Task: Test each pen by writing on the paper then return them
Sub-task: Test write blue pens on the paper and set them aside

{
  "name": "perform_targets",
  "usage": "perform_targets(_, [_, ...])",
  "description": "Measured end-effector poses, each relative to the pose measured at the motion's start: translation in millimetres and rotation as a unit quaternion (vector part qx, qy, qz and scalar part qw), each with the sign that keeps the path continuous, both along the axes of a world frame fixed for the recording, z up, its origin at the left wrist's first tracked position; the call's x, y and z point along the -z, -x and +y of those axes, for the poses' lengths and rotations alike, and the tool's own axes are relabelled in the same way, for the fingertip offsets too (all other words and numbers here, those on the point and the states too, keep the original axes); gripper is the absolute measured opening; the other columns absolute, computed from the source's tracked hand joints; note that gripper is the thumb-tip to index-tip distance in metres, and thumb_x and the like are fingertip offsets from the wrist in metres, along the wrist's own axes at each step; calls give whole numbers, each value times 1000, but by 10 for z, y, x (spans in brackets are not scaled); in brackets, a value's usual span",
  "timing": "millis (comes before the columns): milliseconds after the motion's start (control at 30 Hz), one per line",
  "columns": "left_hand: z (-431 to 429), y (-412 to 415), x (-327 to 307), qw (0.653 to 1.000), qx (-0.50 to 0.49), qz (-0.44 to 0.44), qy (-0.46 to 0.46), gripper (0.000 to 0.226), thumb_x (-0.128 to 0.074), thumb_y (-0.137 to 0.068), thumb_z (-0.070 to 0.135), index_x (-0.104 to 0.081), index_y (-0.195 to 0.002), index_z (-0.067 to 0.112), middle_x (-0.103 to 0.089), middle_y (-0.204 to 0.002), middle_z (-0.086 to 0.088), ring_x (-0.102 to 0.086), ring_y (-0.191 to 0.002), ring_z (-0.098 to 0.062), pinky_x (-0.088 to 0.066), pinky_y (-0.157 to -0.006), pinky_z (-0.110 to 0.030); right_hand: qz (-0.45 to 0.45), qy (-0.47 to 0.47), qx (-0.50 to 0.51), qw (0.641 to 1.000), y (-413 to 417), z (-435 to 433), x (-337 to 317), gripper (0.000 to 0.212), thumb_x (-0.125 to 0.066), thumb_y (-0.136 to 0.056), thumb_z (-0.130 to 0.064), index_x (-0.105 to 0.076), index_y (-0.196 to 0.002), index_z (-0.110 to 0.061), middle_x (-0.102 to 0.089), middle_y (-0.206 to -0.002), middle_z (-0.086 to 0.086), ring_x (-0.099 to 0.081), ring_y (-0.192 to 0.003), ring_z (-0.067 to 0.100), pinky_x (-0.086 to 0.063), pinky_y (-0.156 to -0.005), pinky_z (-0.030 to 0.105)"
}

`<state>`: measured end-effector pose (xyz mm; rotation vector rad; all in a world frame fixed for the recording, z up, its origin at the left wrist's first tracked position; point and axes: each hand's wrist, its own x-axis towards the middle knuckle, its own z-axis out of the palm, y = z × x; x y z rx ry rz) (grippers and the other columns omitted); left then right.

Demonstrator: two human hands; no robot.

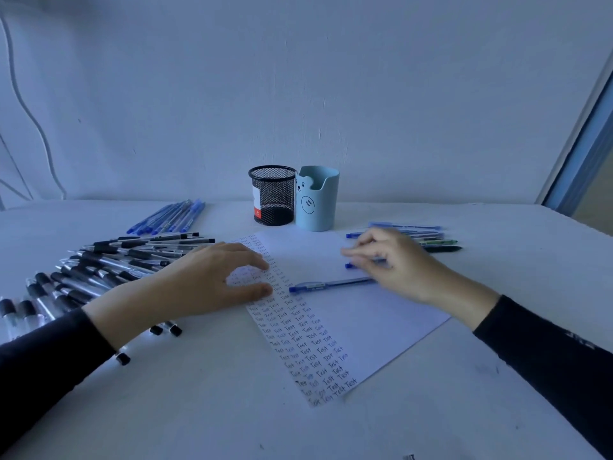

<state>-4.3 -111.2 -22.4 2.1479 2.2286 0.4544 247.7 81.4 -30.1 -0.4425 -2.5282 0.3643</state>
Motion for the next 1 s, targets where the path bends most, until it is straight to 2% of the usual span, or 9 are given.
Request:
perform_targets(133, [147, -227, 41, 988, 53, -75, -121, 24, -61, -91, 41, -72, -109, 30, -69, -108, 17, -60, -97, 2, -45, -85, -10, -61, -46, 91, 993, -158, 288, -74, 22, -63, -95, -26, -73, -113, -30, -59, -105, -10, -42, -100, 13, -36, -98, 36])
perform_targets(267, [279, -431, 122, 984, 89, -78, -136, 35, -64, -83, 54, -76, -102, 28, -68, -91, 13, -61, -79, -1, -48, -71, -16, -116, -51, 88, 988, -209, 363, -97, 21, -63, -95, -29, -73, -112, -33, -57, -103, -13, -37, -99, 11, -30, -90, 27])
perform_targets(433, [247, -431, 28, 978, 110, -48, -173, 12, -77, -83, 18, -78, -94, 18, -67, -82, 6, -62, -67, -4, -55, -66, -31, -68, -29, 98, 992, -188, 353, -104, 17, -60, -96, -21, -73, -107, -23, -65, -101, -7, -49, -100, 17, -37, -87, 30])
perform_targets(533, [146, -285, -248, 960, 64, -47, -267, 11, -76, -82, 13, -77, -93, 15, -68, -80, 5, -64, -68, -6, -54, -69, -19, -19, 31, 93, 995, -197, 335, -117, 15, -53, -99, -19, -66, -106, -21, -66, -96, -8, -56, -97, 16, -43, -80, 28])
perform_targets(633, [99, 18, -509, 929, -97, -133, -331, 9, -76, -82, 18, -74, -88, 25, -66, -68, 23, -63, -69, 5, -43, -65, -2, -6, 52, 61, 997, -161, 254, -118, 14, -48, -101, -21, -58, -105, -28, -64, -89, -8, -59, -85, 19, -46, -75, 32])
perform_targets(700, [108, 278, -574, 921, -181, -143, -314, 4, -74, -83, 22, -74, -86, 24, -68, -69, 19, -61, -65, 5, -45, -67, -7, -4, 50, 18, 999, -94, 128, -115, 13, -47, -100, -26, -57, -102, -34, -59, -83, -8, -55, -76, 17, -45, -70, 38])
perform_targets(800, [184, 633, -509, 930, -265, -97, -235, 10, -72, -84, 21, -76, -84, 11, -71, -77, -2, -63, -75, -16, -49, -74, -27, -16, 51, -19, 998, -2, -122, -110, 18, -43, -93, -46, -56, -92, -33, -51, -71, -10, -46, -69, 10, -35, -66, 33])
perform_targets(933, [393, 914, -318, 933, -323, -59, -146, 27, -67, -83, 14, -63, -57, 8, -58, -57, -2, -51, -59, -22, -38, -57, -27, -42, 6, -1, 999, 32, -435, -114, 52, -43, -75, -81, -51, -81, -31, -47, -65, -8, -46, -73, 6, -33, -88, 27])
perform_targets(1000, [492, 970, -261, 932, -344, -40, -107, 23, -65, -82, 12, -64, -61, 3, -63, -64, -10, -57, -61, -26, -43, -56, -28, -37, 44, -2, 998, 21, -487, -133, 58, -51, -66, -87, -52, -81, -31, -43, -61, -9, -43, -65, 7, -33, -78, 24])
